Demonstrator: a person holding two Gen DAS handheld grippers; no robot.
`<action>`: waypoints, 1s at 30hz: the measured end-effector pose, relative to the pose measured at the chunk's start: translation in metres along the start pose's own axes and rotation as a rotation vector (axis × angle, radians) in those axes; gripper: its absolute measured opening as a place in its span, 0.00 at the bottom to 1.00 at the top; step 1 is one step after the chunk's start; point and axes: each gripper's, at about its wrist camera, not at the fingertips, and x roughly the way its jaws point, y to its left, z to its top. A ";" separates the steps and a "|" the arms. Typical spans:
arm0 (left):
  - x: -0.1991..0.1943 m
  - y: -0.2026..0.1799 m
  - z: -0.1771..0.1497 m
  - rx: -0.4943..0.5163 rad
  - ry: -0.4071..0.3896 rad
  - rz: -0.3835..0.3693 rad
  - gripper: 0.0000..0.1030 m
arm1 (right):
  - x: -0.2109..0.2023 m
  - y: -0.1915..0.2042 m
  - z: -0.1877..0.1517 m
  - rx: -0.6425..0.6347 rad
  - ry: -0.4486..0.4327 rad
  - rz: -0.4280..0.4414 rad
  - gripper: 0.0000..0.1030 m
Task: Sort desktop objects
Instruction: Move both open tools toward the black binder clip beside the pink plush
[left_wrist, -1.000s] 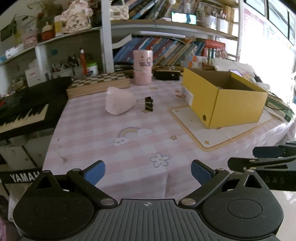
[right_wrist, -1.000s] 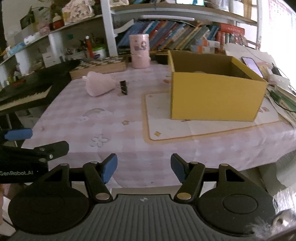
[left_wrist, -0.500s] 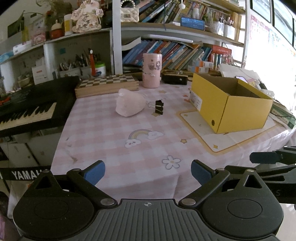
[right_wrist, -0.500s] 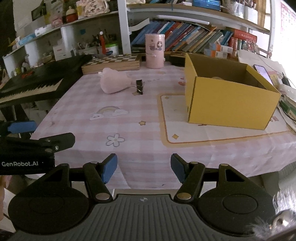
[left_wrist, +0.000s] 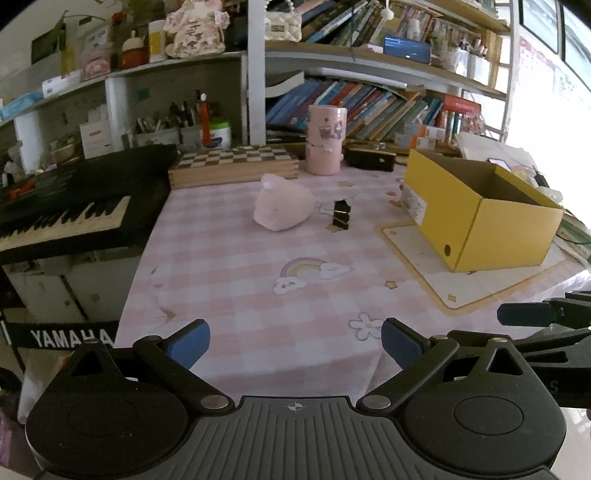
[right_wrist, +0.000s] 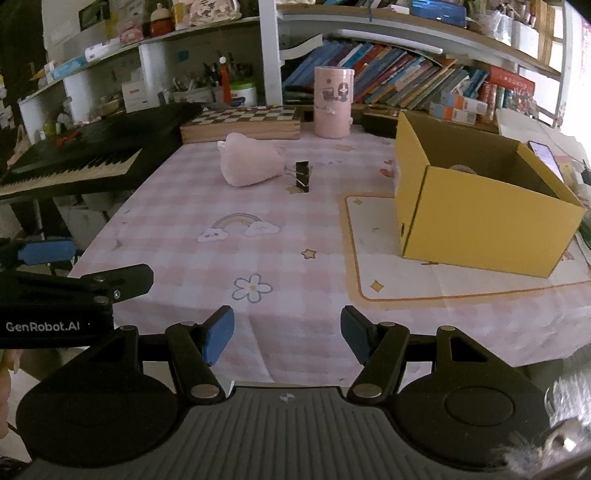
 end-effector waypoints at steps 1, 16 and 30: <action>0.001 0.001 0.001 -0.005 0.001 0.006 0.98 | 0.002 0.001 0.001 -0.004 0.000 0.005 0.61; 0.039 0.009 0.025 -0.055 0.027 0.061 0.98 | 0.045 -0.008 0.034 -0.052 0.026 0.060 0.61; 0.093 0.006 0.074 -0.091 0.020 0.091 0.98 | 0.098 -0.032 0.084 -0.096 0.027 0.093 0.61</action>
